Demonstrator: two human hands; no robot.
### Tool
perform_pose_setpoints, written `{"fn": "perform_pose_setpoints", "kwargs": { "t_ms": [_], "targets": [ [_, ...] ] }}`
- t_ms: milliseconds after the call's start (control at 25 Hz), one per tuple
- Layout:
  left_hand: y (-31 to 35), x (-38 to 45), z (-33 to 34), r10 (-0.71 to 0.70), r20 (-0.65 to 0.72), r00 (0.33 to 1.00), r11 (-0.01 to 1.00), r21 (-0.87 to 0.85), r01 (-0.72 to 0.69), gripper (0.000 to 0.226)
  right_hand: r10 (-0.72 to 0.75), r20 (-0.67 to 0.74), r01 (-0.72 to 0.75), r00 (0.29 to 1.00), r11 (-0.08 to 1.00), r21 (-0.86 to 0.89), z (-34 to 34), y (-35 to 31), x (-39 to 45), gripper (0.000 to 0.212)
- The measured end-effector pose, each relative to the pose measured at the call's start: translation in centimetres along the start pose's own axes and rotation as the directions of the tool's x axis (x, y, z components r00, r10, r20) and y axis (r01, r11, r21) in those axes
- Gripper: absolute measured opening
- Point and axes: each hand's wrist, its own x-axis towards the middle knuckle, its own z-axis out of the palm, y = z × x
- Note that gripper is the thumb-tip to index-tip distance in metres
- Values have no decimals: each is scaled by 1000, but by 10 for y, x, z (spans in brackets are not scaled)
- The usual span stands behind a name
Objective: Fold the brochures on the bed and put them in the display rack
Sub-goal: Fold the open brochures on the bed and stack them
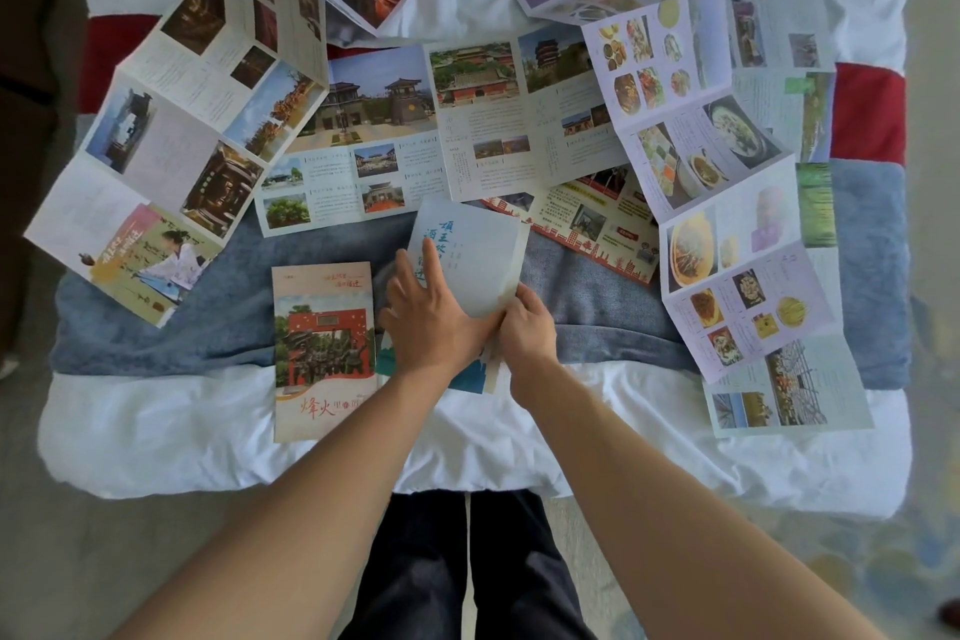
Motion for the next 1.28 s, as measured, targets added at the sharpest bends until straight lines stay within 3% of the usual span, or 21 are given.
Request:
{"fn": "perform_pose_setpoints", "kwargs": {
  "t_ms": [240, 440, 520, 600, 680, 840, 1280],
  "targets": [
    [0, -3, -4, -60, 23, 998, 996, -59, 62, 114, -66, 91, 77, 994, 989, -125, 3, -6, 0, 27],
    [-18, -1, -19, -96, -60, 994, 926, -372, 67, 92, -216, 83, 231, 973, 891, -390, -3, -9, 1, 23],
    [-26, -1, -27, -111, -54, 992, 935, -344, 86, 89, -290, 162, 332, 943, 797, -504, 0, -8, 0, 37],
    [-35, -2, -35, -58, -44, 997, 966, -254, 44, 87, -335, 273, 432, 902, 676, -598, 7, -5, -5, 72],
    [-44, -2, -41, -11, -41, 999, 984, -176, 4, 84, -354, 361, 504, 863, 554, -663, 14, 0, -10, 93],
    [-68, -6, -47, 28, -42, 999, 993, -114, -32, 82, -319, 437, 536, 841, 385, -751, 30, 11, -18, 95],
    [-187, -27, -55, -42, -19, 999, 994, -102, 40, 82, -199, 495, 531, 846, 227, -816, 116, 66, -65, 95]
  ]
}}
